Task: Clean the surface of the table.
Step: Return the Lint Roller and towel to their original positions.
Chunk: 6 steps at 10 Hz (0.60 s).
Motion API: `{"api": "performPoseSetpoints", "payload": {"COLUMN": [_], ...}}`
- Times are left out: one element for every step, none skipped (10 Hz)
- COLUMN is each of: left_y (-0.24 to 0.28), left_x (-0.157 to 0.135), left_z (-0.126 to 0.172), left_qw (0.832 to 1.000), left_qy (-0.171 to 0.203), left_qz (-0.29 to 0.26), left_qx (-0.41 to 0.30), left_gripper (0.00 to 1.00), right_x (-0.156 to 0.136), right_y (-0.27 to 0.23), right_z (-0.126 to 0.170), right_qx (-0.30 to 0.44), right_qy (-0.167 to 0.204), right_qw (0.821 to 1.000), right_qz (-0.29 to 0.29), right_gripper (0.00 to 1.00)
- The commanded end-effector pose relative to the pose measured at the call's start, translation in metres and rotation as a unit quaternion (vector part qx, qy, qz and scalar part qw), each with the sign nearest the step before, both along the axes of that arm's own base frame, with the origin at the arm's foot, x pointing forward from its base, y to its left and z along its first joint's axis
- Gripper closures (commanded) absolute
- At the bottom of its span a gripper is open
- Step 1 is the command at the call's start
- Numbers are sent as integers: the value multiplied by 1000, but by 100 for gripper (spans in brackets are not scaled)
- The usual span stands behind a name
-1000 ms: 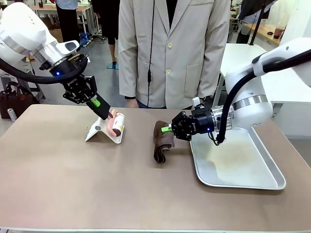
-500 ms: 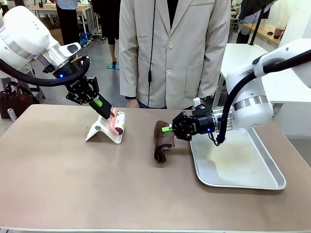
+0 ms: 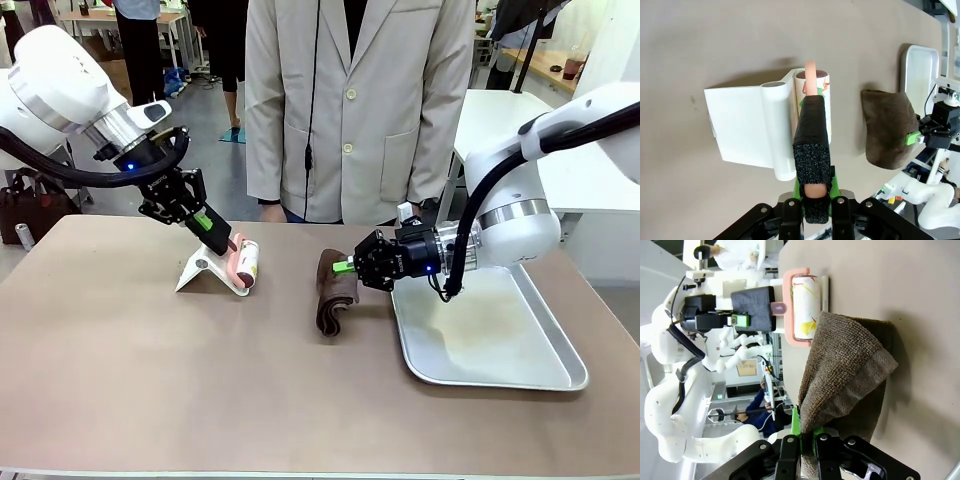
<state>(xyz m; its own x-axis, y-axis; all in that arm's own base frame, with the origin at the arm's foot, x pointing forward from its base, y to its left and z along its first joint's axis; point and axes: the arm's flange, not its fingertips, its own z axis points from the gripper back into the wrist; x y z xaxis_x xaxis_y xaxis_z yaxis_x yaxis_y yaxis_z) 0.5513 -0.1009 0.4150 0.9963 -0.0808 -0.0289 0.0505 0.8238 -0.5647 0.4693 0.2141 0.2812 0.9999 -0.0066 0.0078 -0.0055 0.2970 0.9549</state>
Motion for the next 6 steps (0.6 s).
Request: {"api": "performPoseSetpoints", "payload": {"left_y": [-4,-7,-7,-7,-8,-7], "left_x": [-1,-2,-1,-1,-1,-1], "left_z": [-2,-1,-2,-3,-4,-5], "left_qw": [1000,1000,1000,1000,1000,1000], "left_qy": [5,7,9,12,12,10], "left_qz": [0,0,0,0,-4,-7], "left_qx": [8,5,-3,-7,-9,-15], "left_gripper": [79,79,79,79,79,79], "right_x": [8,8,9,9,10,10], "right_y": [7,6,6,6,6,7], "right_z": [1,1,1,1,1,2], "right_qx": [10,9,9,8,8,6], "right_qy": [-1,0,0,2,3,2], "right_qw": [1000,1000,1000,1000,1000,1000], "right_qz": [-6,-7,-8,-7,-7,-5], "right_gripper": [91,91,91,91,91,91]}}
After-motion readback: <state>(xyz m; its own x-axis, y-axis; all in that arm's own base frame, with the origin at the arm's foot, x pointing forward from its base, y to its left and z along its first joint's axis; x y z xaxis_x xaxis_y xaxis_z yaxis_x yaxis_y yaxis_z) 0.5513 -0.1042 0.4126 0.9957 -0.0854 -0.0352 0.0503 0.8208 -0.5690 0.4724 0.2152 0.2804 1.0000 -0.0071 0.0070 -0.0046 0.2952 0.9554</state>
